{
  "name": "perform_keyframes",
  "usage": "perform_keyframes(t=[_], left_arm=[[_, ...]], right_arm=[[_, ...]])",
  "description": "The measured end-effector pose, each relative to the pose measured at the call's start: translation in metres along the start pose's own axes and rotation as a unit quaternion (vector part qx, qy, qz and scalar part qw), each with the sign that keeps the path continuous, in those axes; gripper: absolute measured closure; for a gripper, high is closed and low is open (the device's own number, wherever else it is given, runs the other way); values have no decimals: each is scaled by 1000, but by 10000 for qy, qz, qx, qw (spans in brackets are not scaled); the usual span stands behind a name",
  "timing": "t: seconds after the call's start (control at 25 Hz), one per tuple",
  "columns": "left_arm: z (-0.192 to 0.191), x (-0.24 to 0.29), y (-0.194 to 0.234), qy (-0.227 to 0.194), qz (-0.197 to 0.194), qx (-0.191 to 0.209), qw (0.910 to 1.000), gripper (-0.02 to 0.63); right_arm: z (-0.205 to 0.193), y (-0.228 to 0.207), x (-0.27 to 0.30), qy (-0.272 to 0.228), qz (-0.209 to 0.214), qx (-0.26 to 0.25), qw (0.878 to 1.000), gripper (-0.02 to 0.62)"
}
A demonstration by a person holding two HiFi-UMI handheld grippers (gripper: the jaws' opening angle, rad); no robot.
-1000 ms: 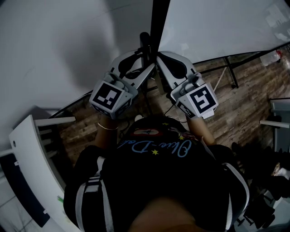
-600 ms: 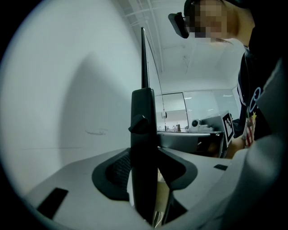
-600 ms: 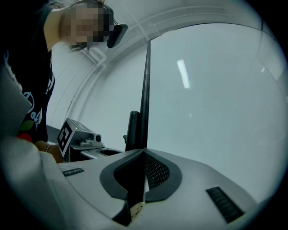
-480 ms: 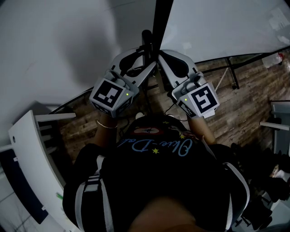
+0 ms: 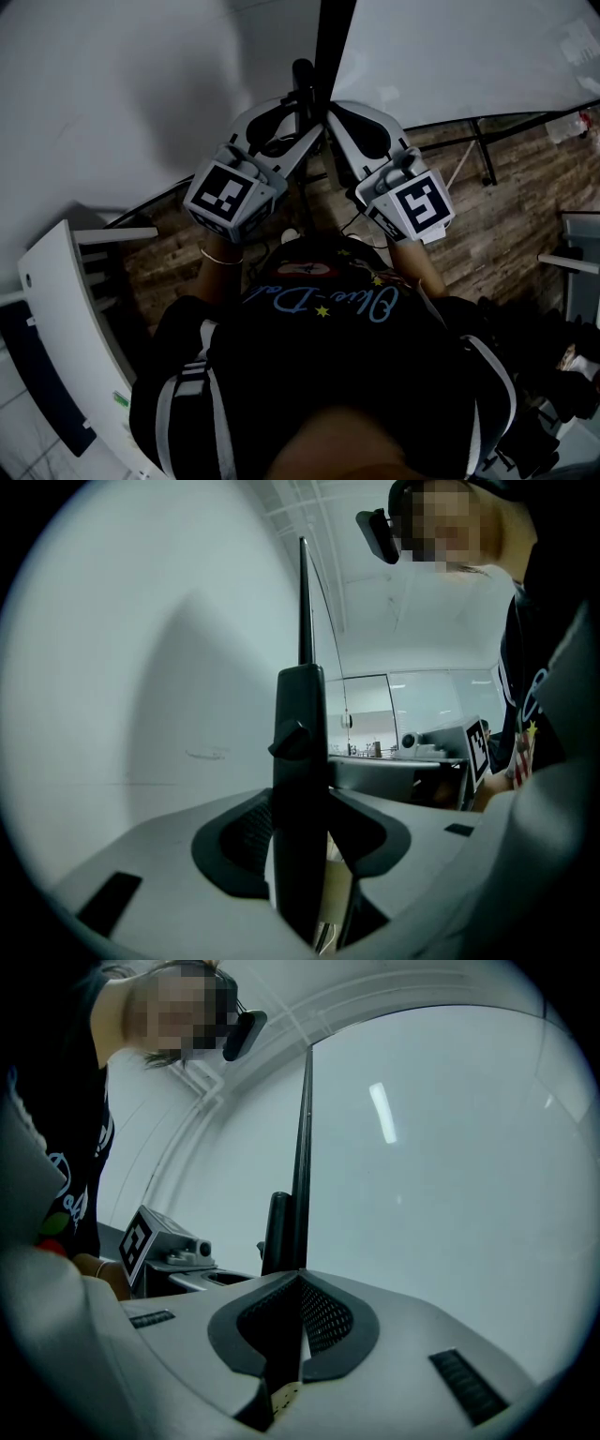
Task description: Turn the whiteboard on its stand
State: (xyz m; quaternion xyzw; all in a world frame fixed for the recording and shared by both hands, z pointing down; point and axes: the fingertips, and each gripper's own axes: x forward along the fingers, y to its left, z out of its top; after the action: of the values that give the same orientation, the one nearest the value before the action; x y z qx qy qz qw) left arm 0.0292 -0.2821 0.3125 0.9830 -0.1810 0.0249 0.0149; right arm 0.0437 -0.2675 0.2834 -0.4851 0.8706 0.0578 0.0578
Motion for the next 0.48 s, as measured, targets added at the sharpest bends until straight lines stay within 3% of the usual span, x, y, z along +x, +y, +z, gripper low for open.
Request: perform_keyframes(t=[0.48], left_arm=[[-2, 0, 1, 69, 32, -26, 10000, 405]], right_arm=[[-2, 0, 1, 78, 36, 62, 9999, 577]])
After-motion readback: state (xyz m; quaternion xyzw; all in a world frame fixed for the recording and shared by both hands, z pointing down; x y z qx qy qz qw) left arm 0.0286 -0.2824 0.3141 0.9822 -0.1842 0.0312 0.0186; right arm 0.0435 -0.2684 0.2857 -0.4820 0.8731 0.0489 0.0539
